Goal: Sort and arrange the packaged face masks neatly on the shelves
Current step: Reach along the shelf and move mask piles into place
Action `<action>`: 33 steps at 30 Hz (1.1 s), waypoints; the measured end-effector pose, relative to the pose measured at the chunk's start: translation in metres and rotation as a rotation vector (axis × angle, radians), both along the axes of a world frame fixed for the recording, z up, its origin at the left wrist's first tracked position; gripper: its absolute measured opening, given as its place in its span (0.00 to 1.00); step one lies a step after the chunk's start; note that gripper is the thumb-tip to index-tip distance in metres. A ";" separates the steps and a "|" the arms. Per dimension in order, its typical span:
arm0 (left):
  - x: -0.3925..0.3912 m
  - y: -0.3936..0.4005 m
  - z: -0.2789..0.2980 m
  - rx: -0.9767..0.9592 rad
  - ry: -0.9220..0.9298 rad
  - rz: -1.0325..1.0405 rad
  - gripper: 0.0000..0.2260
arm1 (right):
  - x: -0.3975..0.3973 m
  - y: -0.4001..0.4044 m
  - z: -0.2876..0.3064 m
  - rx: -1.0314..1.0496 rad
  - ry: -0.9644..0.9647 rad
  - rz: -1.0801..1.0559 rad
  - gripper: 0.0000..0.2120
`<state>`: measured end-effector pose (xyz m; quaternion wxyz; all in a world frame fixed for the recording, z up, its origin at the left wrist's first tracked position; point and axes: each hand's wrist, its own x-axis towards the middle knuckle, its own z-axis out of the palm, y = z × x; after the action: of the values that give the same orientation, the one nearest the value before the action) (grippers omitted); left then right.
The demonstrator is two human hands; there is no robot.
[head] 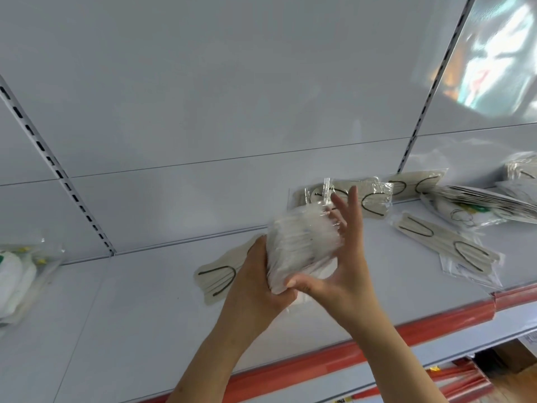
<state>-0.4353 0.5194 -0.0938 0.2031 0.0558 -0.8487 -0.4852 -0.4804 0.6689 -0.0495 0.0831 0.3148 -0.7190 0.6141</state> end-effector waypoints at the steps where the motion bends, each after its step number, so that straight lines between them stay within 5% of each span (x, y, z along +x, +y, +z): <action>1: 0.005 0.000 0.001 0.017 -0.006 -0.050 0.31 | 0.006 -0.002 0.006 0.068 0.081 -0.064 0.64; 8: 0.005 -0.002 0.034 -0.677 0.081 -0.019 0.34 | -0.005 0.019 0.003 0.177 0.178 -0.403 0.22; 12: -0.007 -0.006 0.044 -0.752 -0.124 -0.185 0.36 | -0.019 0.027 -0.026 0.007 -0.226 -0.278 0.15; 16: 0.001 -0.020 0.038 -0.562 -0.272 -0.237 0.37 | -0.029 0.030 -0.053 -0.060 -0.479 -0.271 0.18; 22: 0.026 -0.023 0.006 0.022 -0.234 -0.176 0.35 | -0.029 0.022 -0.052 -0.117 -0.476 -0.314 0.11; 26: 0.030 -0.016 0.006 0.043 -0.097 -0.084 0.33 | -0.015 0.023 -0.037 -0.277 -0.404 -0.280 0.10; 31: 0.035 -0.021 -0.004 0.109 -0.259 -0.183 0.54 | -0.024 0.033 -0.043 -0.127 -0.379 -0.209 0.16; 33: 0.035 -0.015 -0.011 0.078 -0.263 -0.187 0.54 | -0.022 0.029 -0.049 -0.063 -0.403 -0.234 0.21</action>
<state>-0.4007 0.5049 -0.1043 0.0418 0.0477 -0.8500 -0.5230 -0.5020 0.6983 -0.0983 0.0182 0.0976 -0.7330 0.6729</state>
